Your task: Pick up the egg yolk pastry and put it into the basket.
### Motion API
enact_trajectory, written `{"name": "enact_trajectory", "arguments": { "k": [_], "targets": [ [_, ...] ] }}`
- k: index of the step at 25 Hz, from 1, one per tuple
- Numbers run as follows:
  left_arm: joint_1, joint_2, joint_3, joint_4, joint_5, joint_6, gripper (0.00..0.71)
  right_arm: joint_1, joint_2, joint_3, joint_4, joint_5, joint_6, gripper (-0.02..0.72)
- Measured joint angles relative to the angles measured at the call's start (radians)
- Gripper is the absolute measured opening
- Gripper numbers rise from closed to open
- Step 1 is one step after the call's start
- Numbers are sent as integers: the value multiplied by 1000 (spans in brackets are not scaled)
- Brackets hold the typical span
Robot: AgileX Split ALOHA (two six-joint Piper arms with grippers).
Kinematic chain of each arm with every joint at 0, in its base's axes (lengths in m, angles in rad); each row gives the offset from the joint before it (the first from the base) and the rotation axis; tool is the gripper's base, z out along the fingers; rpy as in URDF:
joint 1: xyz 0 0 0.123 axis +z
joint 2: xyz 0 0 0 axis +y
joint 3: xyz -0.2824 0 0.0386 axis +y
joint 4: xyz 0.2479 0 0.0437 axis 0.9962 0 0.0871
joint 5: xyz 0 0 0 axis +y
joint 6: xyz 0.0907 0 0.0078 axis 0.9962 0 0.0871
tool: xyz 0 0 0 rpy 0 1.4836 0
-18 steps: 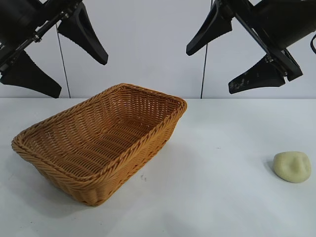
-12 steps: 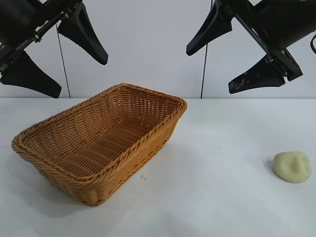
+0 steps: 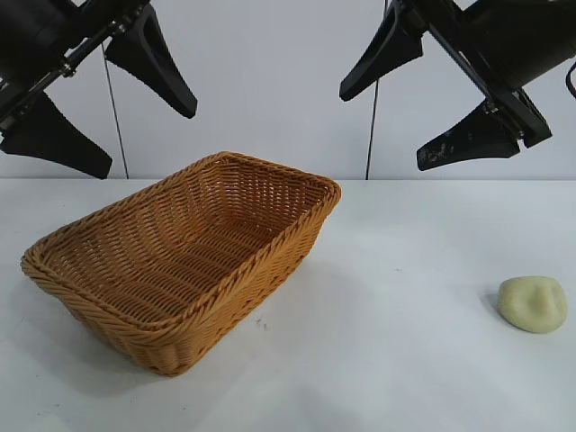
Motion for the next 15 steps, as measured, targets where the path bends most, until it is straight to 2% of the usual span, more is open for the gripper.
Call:
{"name": "enact_trajectory", "arguments": {
  "k": [11,15],
  "targets": [
    [4,-3,0,4,-14,-27,652,0,0,0,0,0,0,689],
    [7,-65,14,75,-11,-118,652,0,0,0,0,0,0,689]
  ]
}}
